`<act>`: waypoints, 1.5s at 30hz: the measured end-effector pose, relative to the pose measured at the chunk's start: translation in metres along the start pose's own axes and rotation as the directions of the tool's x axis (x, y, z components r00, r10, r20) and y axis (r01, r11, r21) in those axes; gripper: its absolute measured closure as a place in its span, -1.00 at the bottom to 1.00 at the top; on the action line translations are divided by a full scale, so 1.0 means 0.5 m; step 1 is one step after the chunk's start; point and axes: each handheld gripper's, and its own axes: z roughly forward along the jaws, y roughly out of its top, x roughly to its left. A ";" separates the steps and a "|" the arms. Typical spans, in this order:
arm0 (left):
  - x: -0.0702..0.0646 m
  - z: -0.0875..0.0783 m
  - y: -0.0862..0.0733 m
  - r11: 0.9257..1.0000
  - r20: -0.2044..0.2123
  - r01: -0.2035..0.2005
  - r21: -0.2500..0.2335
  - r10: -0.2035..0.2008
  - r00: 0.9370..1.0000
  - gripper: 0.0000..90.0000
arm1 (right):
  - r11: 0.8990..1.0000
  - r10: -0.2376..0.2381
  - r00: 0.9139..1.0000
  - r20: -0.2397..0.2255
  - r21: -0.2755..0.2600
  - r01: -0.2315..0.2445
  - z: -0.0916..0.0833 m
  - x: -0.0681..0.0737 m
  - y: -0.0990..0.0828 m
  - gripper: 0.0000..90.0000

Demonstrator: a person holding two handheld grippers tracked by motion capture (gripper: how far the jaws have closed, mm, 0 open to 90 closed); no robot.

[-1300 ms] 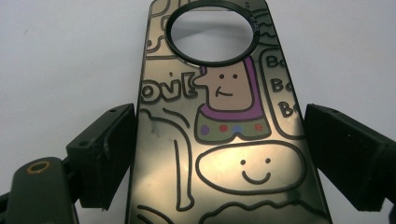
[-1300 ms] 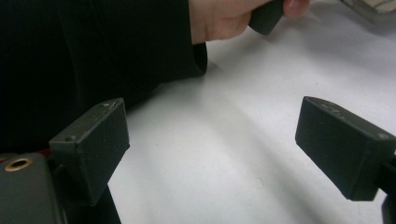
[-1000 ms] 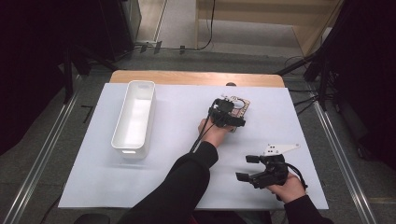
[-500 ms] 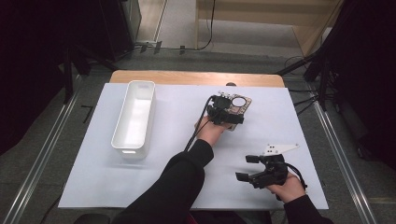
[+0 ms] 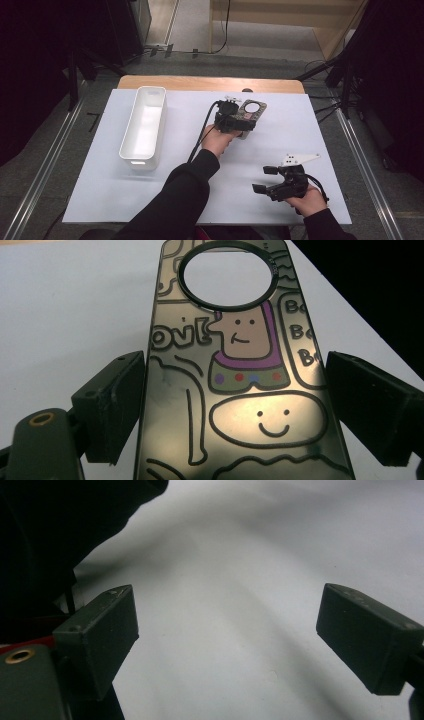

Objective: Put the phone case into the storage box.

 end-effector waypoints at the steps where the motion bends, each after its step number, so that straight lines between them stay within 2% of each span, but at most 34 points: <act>1: 0.002 -0.004 0.000 1.000 0.002 -0.004 0.000 0.004 1.000 -0.74 | 1.000 0.003 1.000 -0.001 0.000 -0.003 0.000 0.000 0.000 -0.80; 4: 0.006 -0.015 -0.001 1.000 0.012 0.003 -0.004 -0.003 1.000 -0.75 | 1.000 0.028 1.000 0.000 -0.004 -0.028 0.001 -0.003 0.002 -0.80; 21: 0.036 -0.077 -0.038 0.999 0.049 0.015 -0.038 -0.013 0.999 -0.74 | 0.999 0.041 0.999 0.017 -0.004 -0.041 0.005 -0.003 0.003 -0.80; 25: 0.038 -0.091 -0.049 0.999 0.061 0.013 -0.045 -0.010 0.998 -0.75 | 0.999 0.044 0.999 0.020 -0.003 -0.044 0.006 -0.004 0.003 -0.80; 28: 0.036 -0.102 -0.065 0.999 0.047 -0.015 -0.048 0.017 0.999 -0.75 | 0.999 0.051 0.998 0.024 -0.003 -0.051 0.005 -0.004 0.003 -0.80; 30: 0.037 -0.107 -0.075 0.999 0.055 -0.011 -0.044 0.014 0.998 -0.74 | 0.999 0.051 0.998 0.027 -0.006 -0.050 0.004 -0.005 0.003 -0.80; 34: 0.034 -0.115 -0.089 0.999 0.058 -0.035 -0.041 0.037 0.998 -0.74 | 0.999 0.051 0.998 0.028 -0.007 -0.051 0.003 -0.005 0.003 -0.80; 37: 0.034 -0.122 -0.100 0.999 0.074 -0.029 -0.040 0.032 0.997 -0.74 | 0.999 0.051 0.998 0.030 -0.006 -0.051 0.004 -0.005 0.003 -0.80; 45: 0.028 -0.134 -0.120 0.998 0.079 -0.025 -0.053 0.030 0.996 -0.75 | 0.998 0.059 0.998 0.032 -0.005 -0.059 0.004 -0.005 0.003 -0.80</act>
